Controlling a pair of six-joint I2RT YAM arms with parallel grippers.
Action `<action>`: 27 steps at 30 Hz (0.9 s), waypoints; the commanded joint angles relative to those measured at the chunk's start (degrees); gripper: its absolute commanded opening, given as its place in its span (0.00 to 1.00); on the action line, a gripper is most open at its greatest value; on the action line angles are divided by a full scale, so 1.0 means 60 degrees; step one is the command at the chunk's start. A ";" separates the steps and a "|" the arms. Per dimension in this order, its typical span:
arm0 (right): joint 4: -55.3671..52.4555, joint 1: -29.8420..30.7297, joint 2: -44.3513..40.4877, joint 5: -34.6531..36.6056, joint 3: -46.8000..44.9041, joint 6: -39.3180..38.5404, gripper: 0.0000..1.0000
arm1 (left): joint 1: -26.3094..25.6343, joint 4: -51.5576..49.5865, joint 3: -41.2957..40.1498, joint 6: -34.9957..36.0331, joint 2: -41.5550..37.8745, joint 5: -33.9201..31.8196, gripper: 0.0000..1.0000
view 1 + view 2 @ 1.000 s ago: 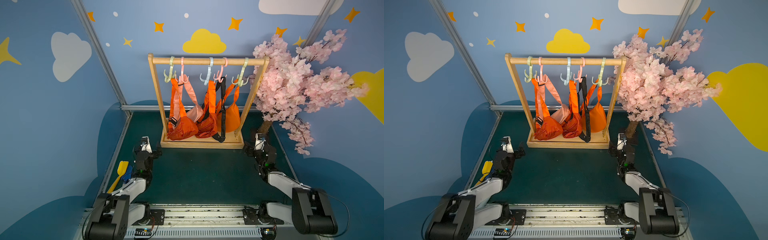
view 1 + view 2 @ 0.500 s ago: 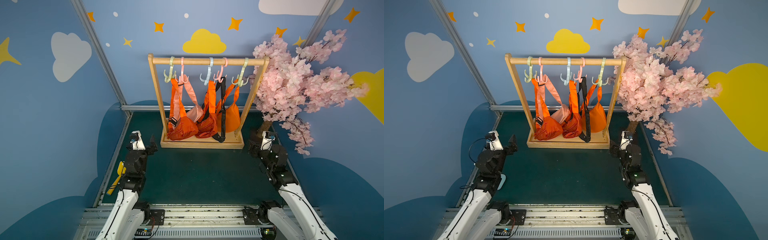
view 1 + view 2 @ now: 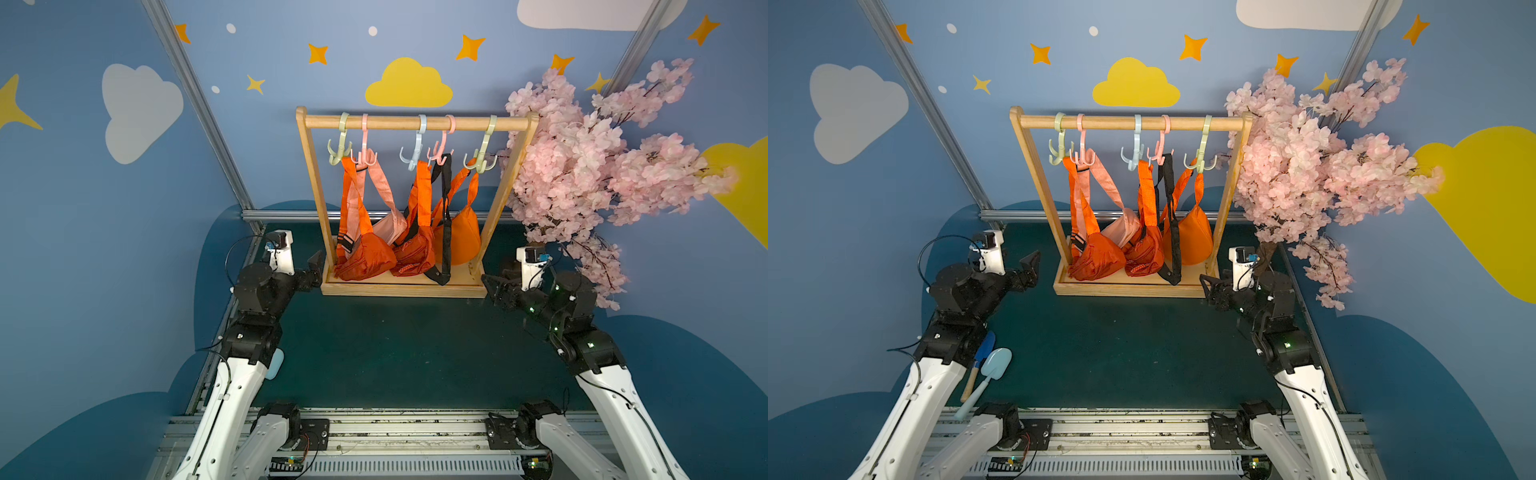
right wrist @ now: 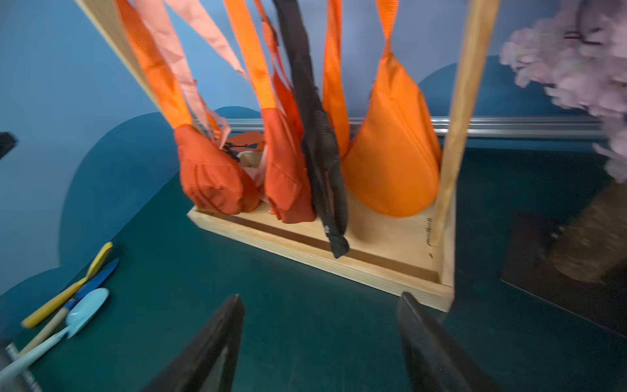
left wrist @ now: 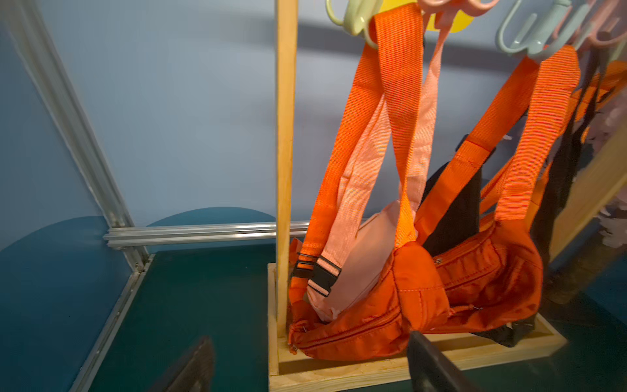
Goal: Take the bag off the hook
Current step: Pick up the bag from the hook.
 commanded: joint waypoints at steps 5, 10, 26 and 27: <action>-0.0067 0.1399 0.1386 -0.1027 0.1924 -0.0929 0.73 | -0.0028 -0.1012 0.1824 0.0031 0.1359 0.1572 0.87; 0.1050 0.2131 0.2717 -0.1782 0.2757 -0.0633 0.71 | -0.0028 -0.1298 0.2747 -0.0216 0.2453 0.2164 0.83; 0.2419 0.4706 0.8443 -0.0251 0.7702 -0.1169 0.57 | 0.0043 -0.1549 0.5941 -0.0186 0.5499 0.3006 0.72; 0.2493 0.4752 0.8713 -0.0068 0.7962 -0.1125 0.55 | 0.0059 -0.1499 0.6008 -0.0178 0.5574 0.3010 0.72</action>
